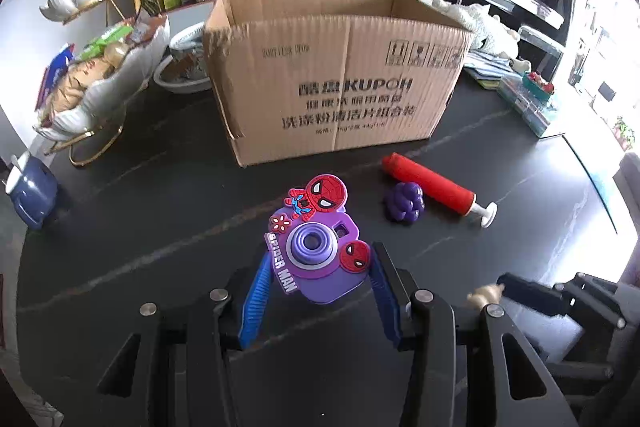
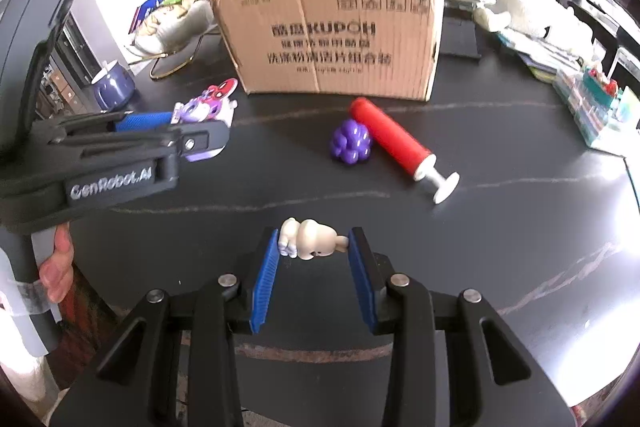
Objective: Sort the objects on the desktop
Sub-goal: 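Carry the Spider-Man toy with left tool while right tool carries white toy to box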
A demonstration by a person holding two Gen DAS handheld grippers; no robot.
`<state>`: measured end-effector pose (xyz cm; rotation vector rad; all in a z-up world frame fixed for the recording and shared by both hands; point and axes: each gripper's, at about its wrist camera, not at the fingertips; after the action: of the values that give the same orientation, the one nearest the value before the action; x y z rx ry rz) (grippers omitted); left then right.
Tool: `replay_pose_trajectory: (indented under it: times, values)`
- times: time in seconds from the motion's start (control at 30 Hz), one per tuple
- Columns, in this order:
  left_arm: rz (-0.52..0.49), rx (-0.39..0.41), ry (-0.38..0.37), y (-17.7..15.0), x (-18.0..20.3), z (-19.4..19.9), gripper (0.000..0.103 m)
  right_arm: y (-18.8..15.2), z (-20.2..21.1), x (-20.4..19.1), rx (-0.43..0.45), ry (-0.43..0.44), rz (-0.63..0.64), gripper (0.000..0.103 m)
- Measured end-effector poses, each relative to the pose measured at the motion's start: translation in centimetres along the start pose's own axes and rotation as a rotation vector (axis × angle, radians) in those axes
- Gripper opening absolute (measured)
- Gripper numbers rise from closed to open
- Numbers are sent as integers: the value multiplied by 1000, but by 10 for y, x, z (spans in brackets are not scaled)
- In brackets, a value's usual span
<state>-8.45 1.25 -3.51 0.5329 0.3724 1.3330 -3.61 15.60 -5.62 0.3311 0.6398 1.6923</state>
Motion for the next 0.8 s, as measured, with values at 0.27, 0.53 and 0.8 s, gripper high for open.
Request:
replay_pose_trajectory:
  times: [0.27,0.53,0.8]
  values:
    - [-17,40,21,15,-2,21,43,30,21,3,62,-29,25,33]
    - [-21,60,43,31,-8,36,44,57,42,1,115,-47,62,33]
    - [-28,69,50,45,-8,42,44,80,55,-6,146,-55,89,33]
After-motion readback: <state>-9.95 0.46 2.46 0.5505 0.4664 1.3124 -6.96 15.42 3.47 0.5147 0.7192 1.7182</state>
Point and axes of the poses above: each gripper's, at about its wrist camera, not at the fingertips, and z roughly against the way its jaws point, x to its right, y to its top, and after that the axes turned 1 degree about -y, right-handed
